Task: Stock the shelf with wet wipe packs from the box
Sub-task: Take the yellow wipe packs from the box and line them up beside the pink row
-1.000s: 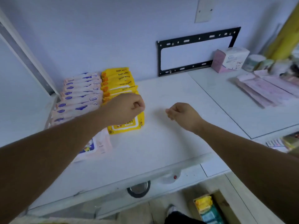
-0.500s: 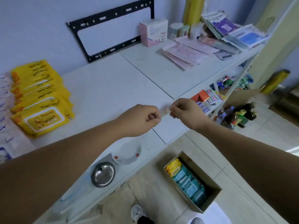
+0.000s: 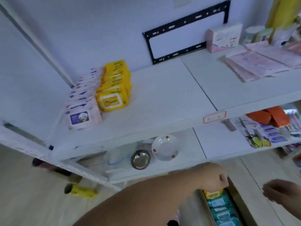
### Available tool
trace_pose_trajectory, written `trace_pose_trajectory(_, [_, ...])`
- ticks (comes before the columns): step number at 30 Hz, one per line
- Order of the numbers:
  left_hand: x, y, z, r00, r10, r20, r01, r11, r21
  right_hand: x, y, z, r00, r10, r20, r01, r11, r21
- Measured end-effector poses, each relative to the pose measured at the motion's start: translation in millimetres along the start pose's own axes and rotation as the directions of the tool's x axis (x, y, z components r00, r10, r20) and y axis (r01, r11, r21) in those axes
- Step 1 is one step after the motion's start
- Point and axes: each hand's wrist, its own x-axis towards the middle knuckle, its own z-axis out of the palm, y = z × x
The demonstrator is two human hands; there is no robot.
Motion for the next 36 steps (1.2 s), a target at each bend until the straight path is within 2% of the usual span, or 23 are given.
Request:
trace_pose_trajectory(3, [-10.4, -12.1, 9.3, 0.991, -0.133, 0.002, 0.132, 0.989, -0.059, 5.4, -9.9, 12.0, 0.995, 0.023, 0.095, -0.009, 0.989, -0.147])
trace_pose_trajectory(4, [-10.5, -17.6, 9.9, 0.988, -0.154, 0.005, 0.154, 0.983, -0.102, 1.0, -22.0, 17.9, 0.992, 0.001, 0.125, 0.024, 0.979, -0.201])
trace_pose_trajectory(7, [4.1, -38.2, 13.1, 0.982, -0.19, 0.015, 0.19, 0.97, -0.154, -7.0, -47.2, 27.1, 0.989, 0.051, 0.138, -0.013, 0.965, -0.263])
trace_pose_trajectory(17, [118.3, -94.4, 109.8, 0.951, -0.256, 0.173, 0.28, 0.951, -0.133, 60.7, 40.3, 66.8, 0.972, 0.176, 0.156, -0.146, 0.972, -0.184])
trace_pose_trajectory(24, [186.2, -132.8, 184.2, 0.935, -0.296, 0.196, 0.334, 0.921, -0.2, 124.9, 101.0, 115.3, 0.963, 0.218, 0.16, -0.192, 0.968, -0.161])
trace_pose_trajectory(36, [298.8, -218.2, 305.0, 0.909, -0.343, 0.238, 0.383, 0.912, -0.147, 226.7, 215.6, 201.0, 0.946, 0.282, 0.158, -0.275, 0.959, -0.066])
